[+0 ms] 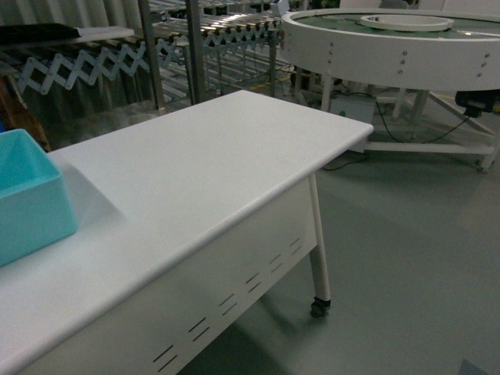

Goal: Pick red block from blue box to shelf

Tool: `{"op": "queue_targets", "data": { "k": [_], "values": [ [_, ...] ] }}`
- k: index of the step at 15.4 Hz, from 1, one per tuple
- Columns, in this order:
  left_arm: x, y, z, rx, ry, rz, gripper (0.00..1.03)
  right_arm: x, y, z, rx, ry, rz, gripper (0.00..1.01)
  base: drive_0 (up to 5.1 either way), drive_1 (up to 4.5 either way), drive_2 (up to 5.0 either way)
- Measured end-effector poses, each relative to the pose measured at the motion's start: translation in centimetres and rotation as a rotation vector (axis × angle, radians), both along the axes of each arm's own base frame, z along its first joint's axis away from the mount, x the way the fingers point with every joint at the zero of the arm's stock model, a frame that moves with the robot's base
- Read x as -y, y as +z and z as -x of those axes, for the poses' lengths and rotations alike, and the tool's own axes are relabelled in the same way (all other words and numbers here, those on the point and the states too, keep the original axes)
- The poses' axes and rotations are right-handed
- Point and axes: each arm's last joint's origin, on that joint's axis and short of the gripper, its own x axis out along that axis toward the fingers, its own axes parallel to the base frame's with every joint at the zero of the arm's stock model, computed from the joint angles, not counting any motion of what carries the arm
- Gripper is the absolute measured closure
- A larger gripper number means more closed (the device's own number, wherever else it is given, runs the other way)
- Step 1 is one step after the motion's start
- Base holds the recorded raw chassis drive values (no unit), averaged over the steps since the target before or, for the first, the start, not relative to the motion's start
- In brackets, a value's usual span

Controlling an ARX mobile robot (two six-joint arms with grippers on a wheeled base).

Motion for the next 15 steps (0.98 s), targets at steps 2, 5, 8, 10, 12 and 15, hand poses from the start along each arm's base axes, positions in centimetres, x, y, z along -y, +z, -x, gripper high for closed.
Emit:
{"op": "queue_targets", "data": {
  "k": [2,5,8,10,12,15],
  "values": [
    [0.00,0.00,0.00,0.000,0.000,0.000,0.05,0.00,-0.01,0.00,-0.001,0.000,0.000,0.73,-1.5,-1.49,-1.5],
    [0.00,0.00,0.00,0.000,0.000,0.000,0.05,0.00,0.00,0.00,0.000,0.000,0.000,0.73,-1.3,-1.27,-1.3],
    [0.00,0.01,0.00,0.002,0.000,0.000,0.05,0.00,0.02,-0.01,0.003,0.000,0.000,0.73,-1.2,-1.16,-1.2],
    [0.00,0.01,0.00,0.001,-0.001,0.000,0.05,0.00,0.03,-0.01,0.003,0.000,0.000,0.73,-1.1,-1.11,-1.1],
    [0.00,0.02,0.00,0.001,0.000,0.000,0.05,0.00,0.00,0.00,0.001,0.000,0.000,0.73,-1.0,-1.00,-1.0],
    [0.00,-0.02,0.00,-0.002,-0.001,0.000,0.05,0.01,-0.01,0.00,-0.001,-0.003,0.001,0.73,-0.4,-0.43,-0.4]
  ]
}}
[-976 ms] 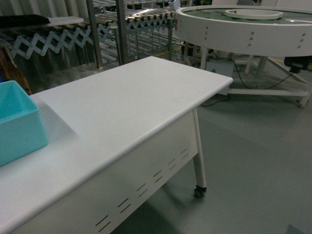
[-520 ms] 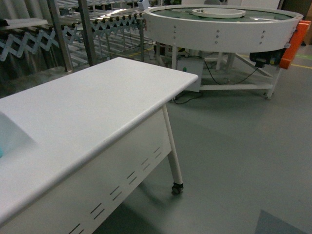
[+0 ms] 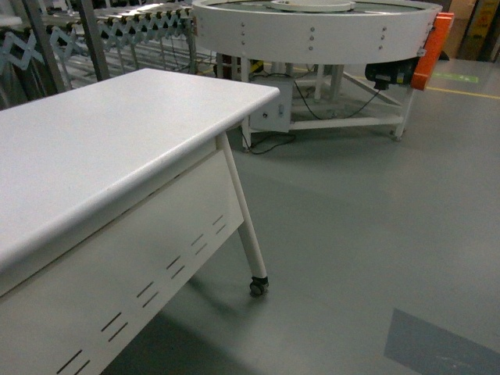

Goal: Pick red block from blue box to shelf

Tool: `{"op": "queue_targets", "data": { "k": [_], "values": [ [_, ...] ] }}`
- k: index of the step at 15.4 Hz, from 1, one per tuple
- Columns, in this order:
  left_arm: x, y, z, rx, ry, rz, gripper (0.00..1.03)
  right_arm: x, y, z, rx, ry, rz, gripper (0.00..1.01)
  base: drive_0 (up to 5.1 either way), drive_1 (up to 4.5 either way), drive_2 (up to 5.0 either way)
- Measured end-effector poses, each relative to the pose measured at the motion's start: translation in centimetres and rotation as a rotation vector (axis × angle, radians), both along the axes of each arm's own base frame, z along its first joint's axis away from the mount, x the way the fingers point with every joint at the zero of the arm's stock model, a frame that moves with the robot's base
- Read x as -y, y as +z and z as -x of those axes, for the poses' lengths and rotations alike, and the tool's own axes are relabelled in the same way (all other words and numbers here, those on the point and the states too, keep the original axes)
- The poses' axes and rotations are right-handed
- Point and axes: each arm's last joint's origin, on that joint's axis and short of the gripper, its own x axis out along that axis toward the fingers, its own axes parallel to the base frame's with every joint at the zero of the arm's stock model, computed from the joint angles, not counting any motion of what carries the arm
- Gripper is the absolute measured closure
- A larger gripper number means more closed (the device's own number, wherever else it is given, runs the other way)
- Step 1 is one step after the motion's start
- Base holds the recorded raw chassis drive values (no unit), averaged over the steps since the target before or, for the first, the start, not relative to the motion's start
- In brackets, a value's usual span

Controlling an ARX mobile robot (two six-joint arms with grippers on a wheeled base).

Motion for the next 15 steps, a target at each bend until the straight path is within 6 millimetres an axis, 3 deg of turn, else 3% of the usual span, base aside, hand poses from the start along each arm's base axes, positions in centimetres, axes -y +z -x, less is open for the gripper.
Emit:
{"op": "queue_targets", "data": {
  "k": [15],
  "values": [
    [0.00,0.05,0.00,0.005,0.000,0.000,0.05,0.00,0.04,-0.01,0.005,0.000,0.001,0.73,0.0,0.00,0.0]
  ]
}}
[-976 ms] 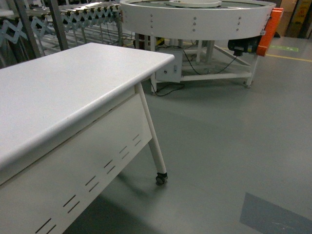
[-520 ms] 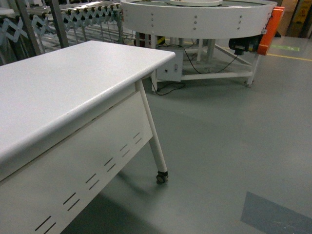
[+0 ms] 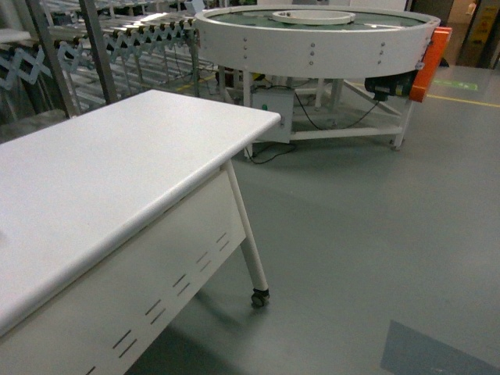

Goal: Pick red block from blue box to shelf

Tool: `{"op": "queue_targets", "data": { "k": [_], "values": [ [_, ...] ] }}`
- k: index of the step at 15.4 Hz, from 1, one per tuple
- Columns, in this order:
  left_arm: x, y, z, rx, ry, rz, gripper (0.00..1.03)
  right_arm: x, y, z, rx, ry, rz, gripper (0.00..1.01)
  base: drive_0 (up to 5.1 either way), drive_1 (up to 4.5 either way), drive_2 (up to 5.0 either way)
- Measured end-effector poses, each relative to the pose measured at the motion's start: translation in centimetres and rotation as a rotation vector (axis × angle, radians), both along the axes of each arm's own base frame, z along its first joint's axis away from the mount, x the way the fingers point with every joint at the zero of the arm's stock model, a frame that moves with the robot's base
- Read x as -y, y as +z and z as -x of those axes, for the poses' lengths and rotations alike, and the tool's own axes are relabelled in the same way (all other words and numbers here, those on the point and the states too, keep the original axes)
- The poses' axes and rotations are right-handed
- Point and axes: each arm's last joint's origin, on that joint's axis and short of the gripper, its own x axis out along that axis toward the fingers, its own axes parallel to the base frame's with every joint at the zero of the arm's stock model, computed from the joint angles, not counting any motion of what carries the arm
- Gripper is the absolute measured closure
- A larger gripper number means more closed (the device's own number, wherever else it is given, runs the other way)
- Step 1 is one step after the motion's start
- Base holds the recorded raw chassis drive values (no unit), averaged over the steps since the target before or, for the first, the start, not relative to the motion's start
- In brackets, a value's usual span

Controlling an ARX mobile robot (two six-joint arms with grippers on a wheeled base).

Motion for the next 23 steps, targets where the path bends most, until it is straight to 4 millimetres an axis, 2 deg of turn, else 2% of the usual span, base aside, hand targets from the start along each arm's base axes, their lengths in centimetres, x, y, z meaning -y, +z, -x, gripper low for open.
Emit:
{"op": "queue_targets", "data": {
  "k": [11,23],
  "values": [
    [0.00,-0.02,0.00,-0.003,0.000,0.000,0.05,0.00,-0.04,0.01,-0.004,0.000,0.000,0.73,-0.1,-0.06,-0.1],
    [-0.01,-0.02,0.00,-0.003,0.001,0.000,0.05,-0.01,-0.04,0.01,-0.004,0.001,-0.001,0.73,-1.7,-1.67,-1.7]
  ]
}}
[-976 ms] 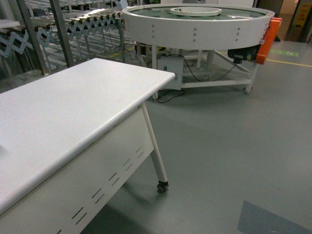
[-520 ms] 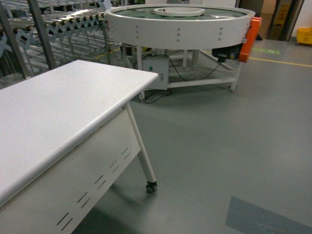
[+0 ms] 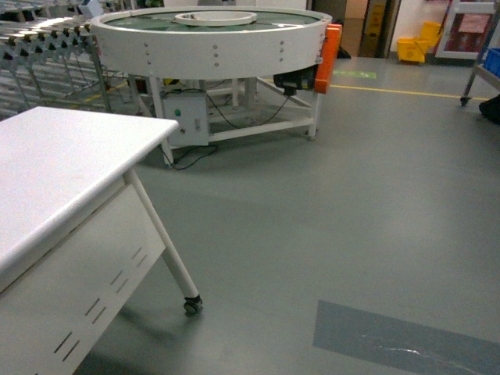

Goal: Pick red block from blue box to shelf

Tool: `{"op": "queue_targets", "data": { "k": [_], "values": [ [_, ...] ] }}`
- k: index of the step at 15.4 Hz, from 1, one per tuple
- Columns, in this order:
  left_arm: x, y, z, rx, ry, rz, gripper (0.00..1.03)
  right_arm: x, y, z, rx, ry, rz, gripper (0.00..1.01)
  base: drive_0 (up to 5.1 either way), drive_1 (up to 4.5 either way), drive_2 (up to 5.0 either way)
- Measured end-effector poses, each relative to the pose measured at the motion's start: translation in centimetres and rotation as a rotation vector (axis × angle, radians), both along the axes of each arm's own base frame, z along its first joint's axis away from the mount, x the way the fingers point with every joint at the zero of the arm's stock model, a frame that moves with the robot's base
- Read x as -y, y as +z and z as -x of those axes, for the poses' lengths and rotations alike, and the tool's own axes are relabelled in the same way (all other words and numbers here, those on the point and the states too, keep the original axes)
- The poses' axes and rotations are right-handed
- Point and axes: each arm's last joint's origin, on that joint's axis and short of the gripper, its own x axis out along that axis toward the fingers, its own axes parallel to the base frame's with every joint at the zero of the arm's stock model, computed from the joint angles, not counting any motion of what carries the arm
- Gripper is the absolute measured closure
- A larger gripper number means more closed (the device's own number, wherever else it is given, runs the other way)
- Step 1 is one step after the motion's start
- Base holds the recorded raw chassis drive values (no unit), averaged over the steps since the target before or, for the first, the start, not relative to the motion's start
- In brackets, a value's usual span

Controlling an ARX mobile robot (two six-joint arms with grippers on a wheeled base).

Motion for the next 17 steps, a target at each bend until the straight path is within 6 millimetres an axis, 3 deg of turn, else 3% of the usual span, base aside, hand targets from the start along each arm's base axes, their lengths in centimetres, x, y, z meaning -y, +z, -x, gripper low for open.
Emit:
{"op": "queue_targets", "data": {
  "k": [17],
  "values": [
    [0.00,0.00,0.00,0.000,0.000,0.000,0.05,0.00,0.00,0.00,0.000,0.000,0.000,0.73,-1.6,-1.61,-1.6]
  ]
}}
